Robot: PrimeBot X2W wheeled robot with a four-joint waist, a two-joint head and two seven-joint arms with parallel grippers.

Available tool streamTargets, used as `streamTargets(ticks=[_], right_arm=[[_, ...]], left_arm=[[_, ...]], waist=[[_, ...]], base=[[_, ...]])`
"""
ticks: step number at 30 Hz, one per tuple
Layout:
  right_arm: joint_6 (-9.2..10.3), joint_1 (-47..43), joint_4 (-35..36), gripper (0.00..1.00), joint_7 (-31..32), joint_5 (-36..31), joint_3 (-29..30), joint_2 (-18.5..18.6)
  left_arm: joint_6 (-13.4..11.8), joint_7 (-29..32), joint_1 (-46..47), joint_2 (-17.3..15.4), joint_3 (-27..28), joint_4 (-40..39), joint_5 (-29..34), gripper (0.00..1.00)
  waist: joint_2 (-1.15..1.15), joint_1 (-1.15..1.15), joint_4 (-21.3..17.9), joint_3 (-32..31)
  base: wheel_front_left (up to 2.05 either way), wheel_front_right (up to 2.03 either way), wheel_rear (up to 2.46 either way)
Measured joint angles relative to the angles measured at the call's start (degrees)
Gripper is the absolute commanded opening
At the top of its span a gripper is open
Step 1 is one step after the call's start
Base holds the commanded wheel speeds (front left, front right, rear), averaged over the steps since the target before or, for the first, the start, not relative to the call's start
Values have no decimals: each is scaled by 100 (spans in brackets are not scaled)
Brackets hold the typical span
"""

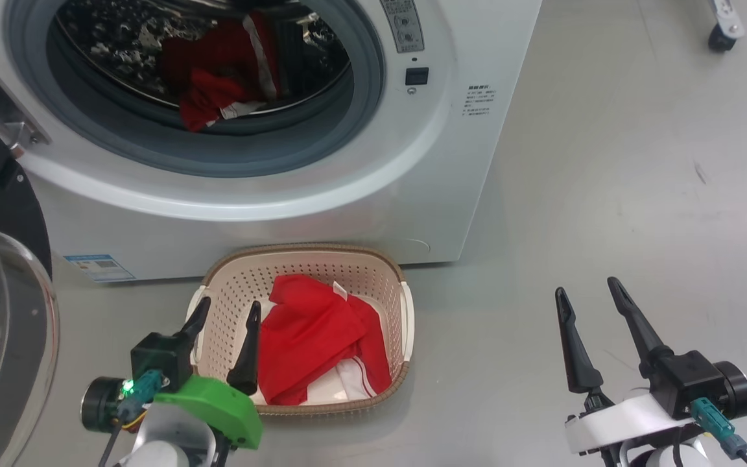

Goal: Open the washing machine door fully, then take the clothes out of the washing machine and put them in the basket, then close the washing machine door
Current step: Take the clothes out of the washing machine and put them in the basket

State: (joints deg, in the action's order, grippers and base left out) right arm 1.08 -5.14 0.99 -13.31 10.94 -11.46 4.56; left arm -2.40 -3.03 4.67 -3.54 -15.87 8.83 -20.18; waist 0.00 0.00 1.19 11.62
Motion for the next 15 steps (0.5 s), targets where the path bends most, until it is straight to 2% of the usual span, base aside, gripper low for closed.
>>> streamTargets(ticks=[9,15], right_arm=[[-49,376,122,100,15,0,-46,-11],[-52,627,153,100,14,2,-46,-26]], left_arm=[[179,721,958,5,-134,680,-23,100],[281,1095,1671,-100,-171,935,21,100]], waist=[[0,0,-138,690],[0,1,-240,1088]], base=[[0,0,0],[0,0,0]])
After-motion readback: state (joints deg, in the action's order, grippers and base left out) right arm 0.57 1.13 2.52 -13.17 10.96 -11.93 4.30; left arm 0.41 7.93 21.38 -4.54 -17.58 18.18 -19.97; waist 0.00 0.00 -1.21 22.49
